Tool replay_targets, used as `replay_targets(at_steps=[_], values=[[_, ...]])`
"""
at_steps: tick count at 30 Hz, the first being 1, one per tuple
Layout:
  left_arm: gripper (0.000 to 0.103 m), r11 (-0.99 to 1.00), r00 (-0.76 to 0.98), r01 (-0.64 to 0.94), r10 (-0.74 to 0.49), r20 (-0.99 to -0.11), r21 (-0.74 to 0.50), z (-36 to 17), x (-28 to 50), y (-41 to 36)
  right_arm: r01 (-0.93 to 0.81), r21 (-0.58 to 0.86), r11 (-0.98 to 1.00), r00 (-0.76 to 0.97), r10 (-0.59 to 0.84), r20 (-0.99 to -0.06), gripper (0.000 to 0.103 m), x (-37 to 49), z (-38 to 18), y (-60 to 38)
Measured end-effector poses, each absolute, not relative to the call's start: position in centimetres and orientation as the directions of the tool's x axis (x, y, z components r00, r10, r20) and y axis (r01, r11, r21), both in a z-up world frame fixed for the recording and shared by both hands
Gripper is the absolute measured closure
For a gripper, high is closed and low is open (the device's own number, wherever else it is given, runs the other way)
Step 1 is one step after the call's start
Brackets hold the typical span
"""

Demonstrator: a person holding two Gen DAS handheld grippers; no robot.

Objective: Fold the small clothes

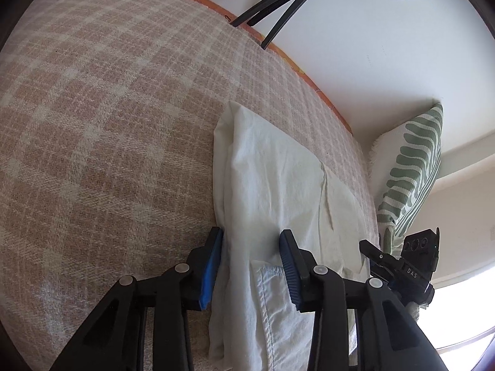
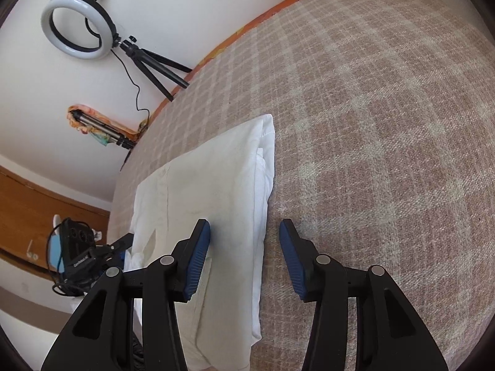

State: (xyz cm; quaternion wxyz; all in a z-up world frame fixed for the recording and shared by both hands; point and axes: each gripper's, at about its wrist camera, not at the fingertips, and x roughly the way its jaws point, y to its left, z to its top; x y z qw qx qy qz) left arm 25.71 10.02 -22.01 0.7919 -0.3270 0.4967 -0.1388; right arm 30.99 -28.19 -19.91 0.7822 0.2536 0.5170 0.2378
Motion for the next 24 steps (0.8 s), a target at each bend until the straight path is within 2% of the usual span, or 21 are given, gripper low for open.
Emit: replay_targets(at_steps=[1,8,15,24], values=[[0.069,0.752,0.469,-0.105,-0.539,-0.699,-0.651,-22.0,25.7,9.9,-0.117,0.645,0.755,0.337,0.641,-0.69,0.071,31.0,-20.0,-27.8],[0.082,0.803,0.497,-0.055,-0.493,-0.714,-0.593,-21.2,25.3,8.7,-0.179,0.486,0.855,0.39,0.515,-0.763,0.087,30.1,-18.2,-25.7],[0.091,0.835,0.536,0.007,-0.468,-0.703,-0.55,-19.7,24.4,8.6,-0.242,0.346,0.907,0.463,0.421,-0.78,0.092,28.9,-16.4,-23.8],[0.093,0.839,0.573,0.095,-0.487,-0.659,-0.536,-16.9,23.8,7.3,-0.296,0.275,0.915,0.52,0.396,-0.757,0.095,27.8,-13.8,-22.9]])
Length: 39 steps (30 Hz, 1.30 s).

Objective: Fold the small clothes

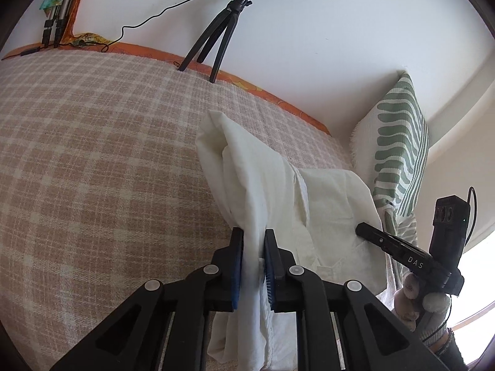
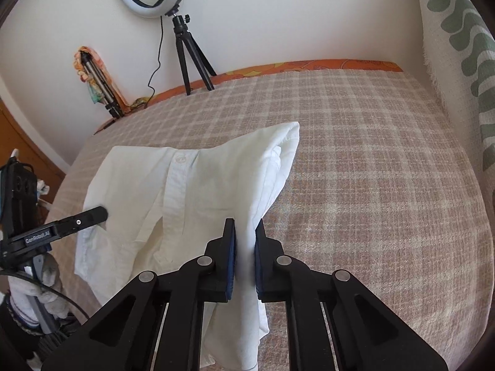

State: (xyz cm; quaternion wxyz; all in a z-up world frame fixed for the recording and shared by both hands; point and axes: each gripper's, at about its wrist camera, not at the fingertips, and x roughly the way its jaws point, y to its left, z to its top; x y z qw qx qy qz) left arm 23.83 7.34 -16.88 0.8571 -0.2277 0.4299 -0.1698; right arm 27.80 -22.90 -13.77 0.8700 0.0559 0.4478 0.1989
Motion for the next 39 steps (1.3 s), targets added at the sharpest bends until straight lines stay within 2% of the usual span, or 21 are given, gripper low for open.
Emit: replay_targets(at_steps=[9,16,26,39], values=[[0.093,0.83,0.587,0.134,-0.507,-0.632,-0.541,-14.8,25.3,5.9,-0.294,0.259,0.92,0.588,0.388,-0.71,0.095,28.4,-10.8,-24.1],[0.093,0.834,0.627,0.136,-0.491,-0.605,-0.535,-11.9,26.6,8.4,-0.314,0.269,0.91,0.619,0.411,-0.669,0.095,29.2,-8.2,-22.1],[0.094,0.879,0.716,0.076,-0.377,-0.588,-0.471,-8.1,28.3,18.4,-0.414,0.25,0.875,0.613,0.472,-0.634,0.096,32.1,-5.3,-12.8],[0.094,0.906,0.754,-0.077,-0.22,-0.619,-0.415,-8.8,30.9,33.8,-0.525,0.247,0.815,0.544,0.544,-0.638,0.096,37.2,-5.9,4.5]])
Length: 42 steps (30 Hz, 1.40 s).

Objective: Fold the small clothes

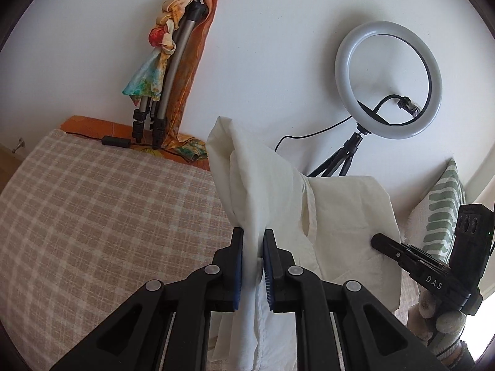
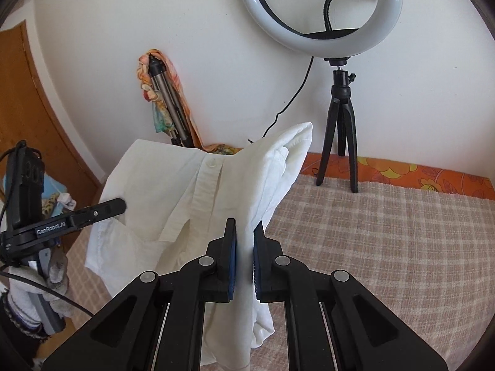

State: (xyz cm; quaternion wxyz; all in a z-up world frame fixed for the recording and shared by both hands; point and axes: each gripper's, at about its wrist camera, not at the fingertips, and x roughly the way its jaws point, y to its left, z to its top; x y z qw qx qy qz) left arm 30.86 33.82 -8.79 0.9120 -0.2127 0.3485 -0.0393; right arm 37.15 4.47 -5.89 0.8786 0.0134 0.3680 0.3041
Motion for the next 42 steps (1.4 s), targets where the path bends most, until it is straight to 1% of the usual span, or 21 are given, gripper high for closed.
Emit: replay_targets(at_steps=[7,13,21,26,28,31,33,34,42], values=[[0.094,0.92,0.757,-0.15,-0.13,-0.641,-0.363,-10.0,32.8,40.9,-0.552,0.255,0.794,0.51,0.564,-0.65,0.096,39.9,-7.8,12.5],[0.094,0.915,0.737,-0.199,-0.097,-0.669,-0.351,-12.2,35.1,45.2,-0.557,0.257,0.789,0.488,0.562,-0.667,0.096,41.3,-10.0,18.0],[0.094,0.912,0.703,-0.243,-0.07,-0.707,-0.332,-15.3,37.6,47.8,-0.565,0.197,0.801,0.484,0.516,-0.707,0.096,42.3,-12.6,21.6],[0.093,0.923,0.671,-0.278,-0.012,-0.741,-0.267,-17.0,38.3,48.3,-0.552,0.174,0.815,0.479,0.481,-0.734,0.096,43.3,-13.4,22.0],[0.091,0.925,0.661,-0.289,0.005,-0.751,-0.248,-17.4,38.5,48.5,-0.545,0.158,0.823,0.474,0.458,-0.752,0.095,43.5,-13.6,22.2],[0.09,0.927,0.665,-0.313,0.059,-0.744,-0.207,-17.1,38.1,48.6,-0.522,0.112,0.846,0.481,0.4,-0.781,0.089,43.7,-13.8,22.1],[0.086,0.928,0.67,-0.313,0.066,-0.74,-0.201,-16.6,37.7,48.7,-0.514,0.076,0.854,0.496,0.368,-0.786,0.088,43.4,-14.0,22.0],[0.086,0.928,0.672,-0.315,0.071,-0.737,-0.197,-16.3,37.5,48.6,-0.512,0.063,0.857,0.504,0.359,-0.786,0.086,43.3,-14.1,21.9],[0.083,0.936,0.696,-0.309,0.103,-0.711,-0.168,-13.3,35.1,46.6,-0.514,0.069,0.855,0.526,0.378,-0.762,0.086,41.2,-12.5,20.4]])
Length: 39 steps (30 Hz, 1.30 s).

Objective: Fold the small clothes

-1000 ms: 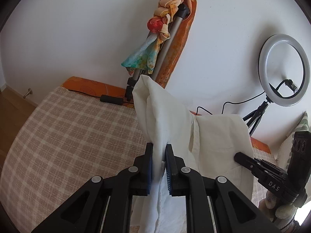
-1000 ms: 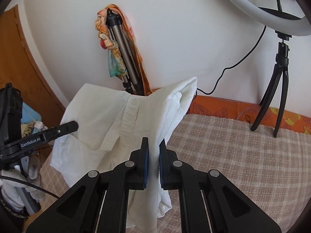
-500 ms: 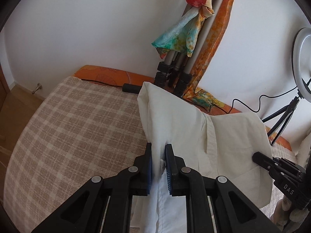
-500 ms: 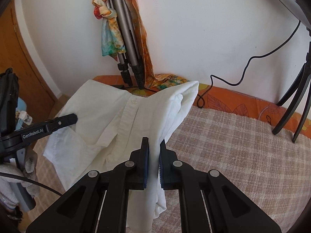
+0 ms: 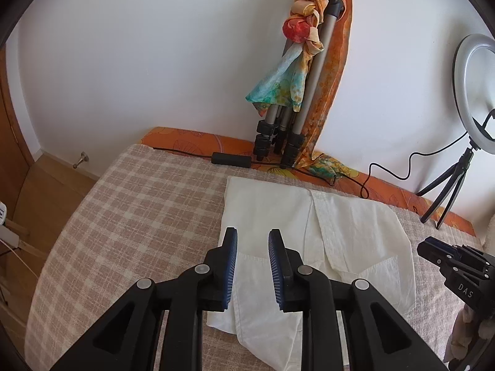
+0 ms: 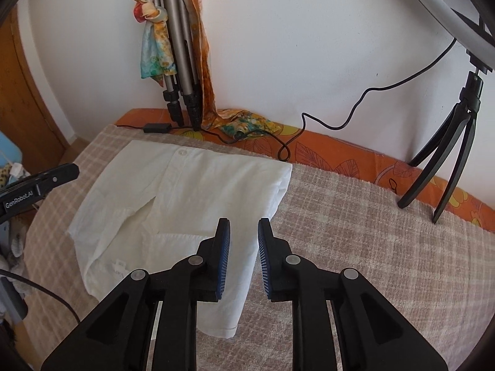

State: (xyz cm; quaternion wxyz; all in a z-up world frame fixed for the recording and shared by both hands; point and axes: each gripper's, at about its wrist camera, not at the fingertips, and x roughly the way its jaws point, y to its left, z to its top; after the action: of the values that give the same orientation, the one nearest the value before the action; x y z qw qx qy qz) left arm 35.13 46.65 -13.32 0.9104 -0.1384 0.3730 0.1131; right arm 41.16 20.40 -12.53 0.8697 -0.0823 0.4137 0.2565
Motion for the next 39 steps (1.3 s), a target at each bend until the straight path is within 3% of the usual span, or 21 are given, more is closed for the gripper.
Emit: replay_targets(at_steps=[20,30,34,39], values=[[0.074,0.976,0.812,-0.195,0.106,-0.574,-0.096,-2.7,21.7,34.3,-0.563,0.051,0.825,0.612,0.458,-0.645,0.086,30.4,-3.2,13.2],[0.063,0.984,0.839,-0.145,0.068,-0.54,-0.102,-2.1,14.7,28.9,-0.578,0.072,0.813,0.617,0.493,-0.614,0.086,24.1,-1.7,7.7],[0.06,0.985,0.838,-0.134,0.052,-0.543,-0.112,-3.3,12.6,26.9,-0.581,0.081,0.81,0.615,0.502,-0.608,0.073,21.8,-2.1,5.7],[0.04,0.984,0.84,-0.131,0.046,-0.541,-0.12,-4.8,10.2,24.6,-0.593,0.049,0.804,0.627,0.499,-0.599,0.072,19.2,-2.9,4.1]])
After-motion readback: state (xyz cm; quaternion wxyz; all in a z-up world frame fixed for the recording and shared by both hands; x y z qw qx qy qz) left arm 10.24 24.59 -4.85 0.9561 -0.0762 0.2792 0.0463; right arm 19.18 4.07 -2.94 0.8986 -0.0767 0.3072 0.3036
